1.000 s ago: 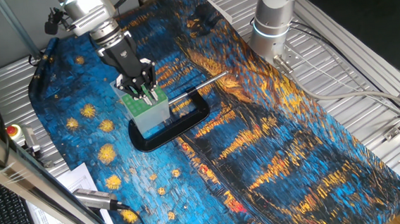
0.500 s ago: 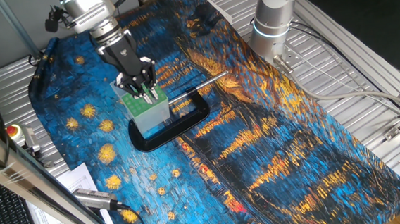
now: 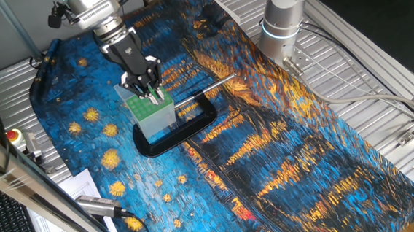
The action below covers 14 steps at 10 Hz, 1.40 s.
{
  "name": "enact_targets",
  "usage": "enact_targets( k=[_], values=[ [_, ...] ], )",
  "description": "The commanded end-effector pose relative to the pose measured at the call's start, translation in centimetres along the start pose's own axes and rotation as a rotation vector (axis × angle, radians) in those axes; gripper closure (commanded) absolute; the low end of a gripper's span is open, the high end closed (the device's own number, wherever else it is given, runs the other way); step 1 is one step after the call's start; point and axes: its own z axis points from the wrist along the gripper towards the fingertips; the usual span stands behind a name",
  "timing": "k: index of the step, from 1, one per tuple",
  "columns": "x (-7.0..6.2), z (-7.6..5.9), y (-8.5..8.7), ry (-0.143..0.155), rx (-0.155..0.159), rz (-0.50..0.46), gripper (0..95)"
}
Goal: Insert a large pipette tip into the holder for large pipette tips
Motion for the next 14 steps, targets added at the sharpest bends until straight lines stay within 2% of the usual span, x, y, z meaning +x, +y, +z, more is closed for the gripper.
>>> enact_targets(
  k=[1,2,5,10,11,14],
  values=[
    [0.0,0.0,-0.1,-0.022,0.007,0.002,95.0],
    [0.0,0.0,-0.1,-0.03,0.009,-0.001,95.0],
    [0.2,0.0,-0.1,-0.021,0.004,-0.017,95.0],
    [1.1,-0.3,0.4,-0.031,0.004,-0.038,95.0],
    [1.1,-0.4,0.5,-0.03,0.002,-0.038,76.0],
    [1.1,-0.5,0.6,-0.022,-0.002,-0.037,76.0]
  ],
)
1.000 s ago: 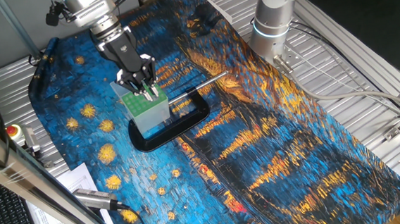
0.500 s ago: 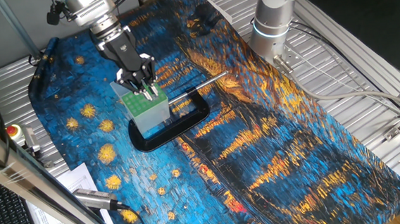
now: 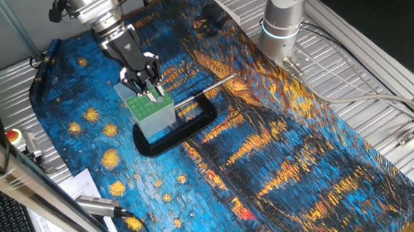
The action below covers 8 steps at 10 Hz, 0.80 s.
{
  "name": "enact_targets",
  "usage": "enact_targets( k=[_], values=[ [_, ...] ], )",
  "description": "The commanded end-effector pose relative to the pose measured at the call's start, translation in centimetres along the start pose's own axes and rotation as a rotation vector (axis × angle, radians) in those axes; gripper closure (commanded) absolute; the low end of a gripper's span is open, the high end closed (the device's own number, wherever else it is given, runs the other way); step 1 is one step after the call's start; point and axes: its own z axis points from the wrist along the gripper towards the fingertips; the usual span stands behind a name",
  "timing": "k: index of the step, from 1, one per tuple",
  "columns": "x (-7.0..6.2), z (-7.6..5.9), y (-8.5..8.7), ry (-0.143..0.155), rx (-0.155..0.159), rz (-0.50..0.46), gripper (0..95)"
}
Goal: Insert a large pipette tip into the holder for large pipette tips
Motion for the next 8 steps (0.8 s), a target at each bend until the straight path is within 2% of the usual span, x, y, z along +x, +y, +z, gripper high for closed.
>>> enact_targets(
  k=[1,3,6,8],
  values=[
    [0.03,-0.08,0.05,0.01,-0.007,0.001,76.0],
    [0.04,-0.08,0.05,0.027,-0.022,0.003,76.0],
    [-0.16,-0.14,0.02,0.106,-0.06,0.035,76.0],
    [-0.68,-0.26,-0.35,0.127,-0.065,0.078,76.0]
  ],
)
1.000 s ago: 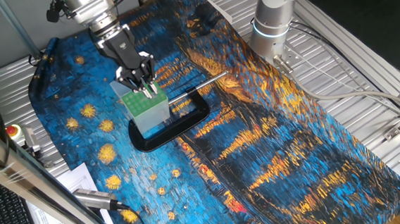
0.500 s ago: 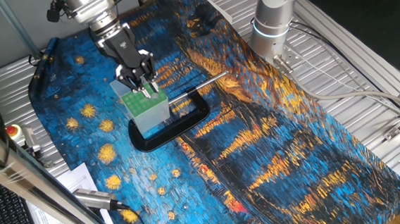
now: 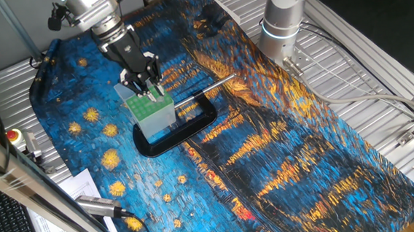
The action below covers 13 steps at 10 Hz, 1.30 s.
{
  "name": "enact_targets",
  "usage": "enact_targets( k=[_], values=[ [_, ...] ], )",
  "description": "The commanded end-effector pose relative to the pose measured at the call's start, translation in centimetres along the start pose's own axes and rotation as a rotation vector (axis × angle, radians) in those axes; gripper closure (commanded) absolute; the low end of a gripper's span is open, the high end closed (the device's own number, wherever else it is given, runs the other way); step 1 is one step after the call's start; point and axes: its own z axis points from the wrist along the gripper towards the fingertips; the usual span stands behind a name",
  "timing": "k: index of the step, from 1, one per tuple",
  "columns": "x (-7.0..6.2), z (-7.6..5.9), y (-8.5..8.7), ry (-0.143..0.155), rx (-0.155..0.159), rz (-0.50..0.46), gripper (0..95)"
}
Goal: Insert a large pipette tip into the holder for large pipette tips
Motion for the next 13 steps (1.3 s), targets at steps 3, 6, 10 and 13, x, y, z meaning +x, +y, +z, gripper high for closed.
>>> enact_targets(
  k=[3,6,10,13],
  values=[
    [-2.5,-0.8,0.3,0.152,-0.028,0.159,76.0],
    [-4.6,-1.2,1.2,0.275,-0.035,0.277,76.0],
    [-6.6,-0.5,0.6,0.388,-0.031,0.373,76.0],
    [-7.5,1.6,-0.1,0.551,-0.032,0.381,95.0]
  ],
)
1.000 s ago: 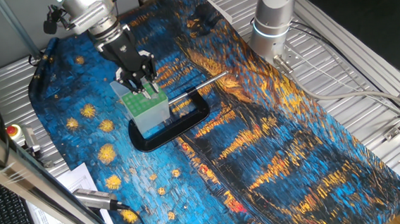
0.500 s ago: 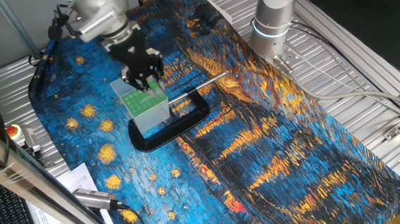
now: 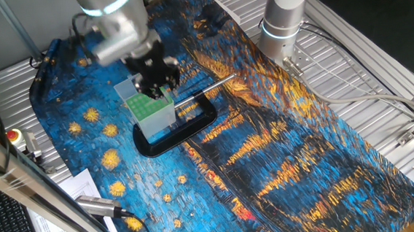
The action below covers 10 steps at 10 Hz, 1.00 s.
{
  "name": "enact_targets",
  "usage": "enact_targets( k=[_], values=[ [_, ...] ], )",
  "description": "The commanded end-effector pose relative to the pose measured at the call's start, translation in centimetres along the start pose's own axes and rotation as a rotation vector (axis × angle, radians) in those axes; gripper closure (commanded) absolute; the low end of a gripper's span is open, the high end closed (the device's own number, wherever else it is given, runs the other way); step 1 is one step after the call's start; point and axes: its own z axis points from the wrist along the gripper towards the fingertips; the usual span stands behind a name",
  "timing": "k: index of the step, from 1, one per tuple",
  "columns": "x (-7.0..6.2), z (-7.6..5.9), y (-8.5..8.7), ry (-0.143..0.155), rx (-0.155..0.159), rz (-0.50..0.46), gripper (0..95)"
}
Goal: Insert a large pipette tip into the holder for large pipette tips
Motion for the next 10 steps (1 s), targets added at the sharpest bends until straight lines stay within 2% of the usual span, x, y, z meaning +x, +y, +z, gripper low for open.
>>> enact_targets(
  k=[1,2,3,6,7,10],
  values=[
    [-1.5,1.3,-0.7,0.155,0.038,0.011,95.0],
    [-1.5,1.8,-1.4,0.168,0.05,0.01,95.0],
    [-0.9,2.2,-2.0,0.165,0.051,0.001,76.0],
    [0.8,3.6,-2.5,0.159,0.089,0.004,76.0],
    [1.1,4.0,-2.5,0.144,0.084,-0.014,76.0],
    [1.5,4.9,-2.1,0.153,0.081,-0.041,76.0]
  ],
)
